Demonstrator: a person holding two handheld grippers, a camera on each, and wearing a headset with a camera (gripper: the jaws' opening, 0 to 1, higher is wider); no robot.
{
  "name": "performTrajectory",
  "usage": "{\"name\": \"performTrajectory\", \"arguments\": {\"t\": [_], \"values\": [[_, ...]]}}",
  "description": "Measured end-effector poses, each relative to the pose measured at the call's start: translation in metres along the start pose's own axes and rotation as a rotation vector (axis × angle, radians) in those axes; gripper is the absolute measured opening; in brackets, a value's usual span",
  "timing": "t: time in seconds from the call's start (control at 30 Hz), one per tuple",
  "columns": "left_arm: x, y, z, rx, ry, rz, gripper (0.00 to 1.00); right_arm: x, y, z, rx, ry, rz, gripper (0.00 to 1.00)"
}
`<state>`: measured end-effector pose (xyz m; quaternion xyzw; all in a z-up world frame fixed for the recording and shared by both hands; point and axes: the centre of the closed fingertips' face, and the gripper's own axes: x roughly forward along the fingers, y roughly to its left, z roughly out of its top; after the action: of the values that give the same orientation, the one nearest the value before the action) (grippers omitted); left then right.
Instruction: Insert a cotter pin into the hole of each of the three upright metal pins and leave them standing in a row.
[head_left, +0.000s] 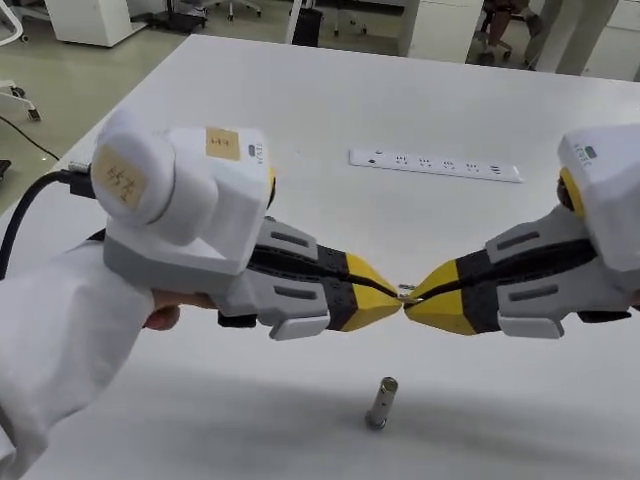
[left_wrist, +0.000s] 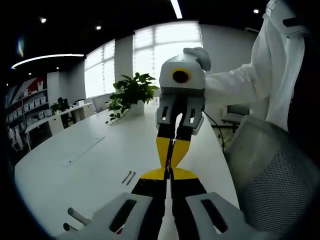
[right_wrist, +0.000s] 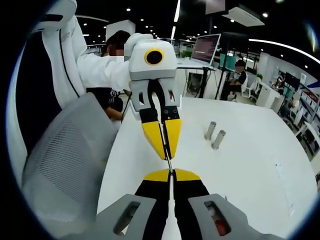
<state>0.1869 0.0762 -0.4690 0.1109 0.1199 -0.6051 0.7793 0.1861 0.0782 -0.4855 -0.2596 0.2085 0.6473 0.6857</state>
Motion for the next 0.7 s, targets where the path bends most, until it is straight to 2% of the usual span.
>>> {"name": "performTrajectory", "arguments": {"t": [0.17, 0.3, 0.4, 0.7], "values": [[-0.001, 0.0, 0.001, -0.001, -0.007, 0.008, 0.0, 0.0, -0.001, 0.001, -0.012, 0.006, -0.001, 0.0], [-0.001, 0.002, -0.003, -0.035, 0.002, 0.024, 0.0, 0.0, -0.001, -0.001, -0.015, 0.008, -0.01, 0.0], [-0.001, 0.002, -0.005, -0.045, 0.002, 0.037, 0.05, 0.0, -0.001, -0.005, -0.012, 0.013, -0.014, 0.0], [0.003, -0.006, -0.024, -0.11, 0.013, 0.056, 0.13, -0.009, -0.004, -0.026, 0.015, 0.037, -0.049, 0.0]]}}
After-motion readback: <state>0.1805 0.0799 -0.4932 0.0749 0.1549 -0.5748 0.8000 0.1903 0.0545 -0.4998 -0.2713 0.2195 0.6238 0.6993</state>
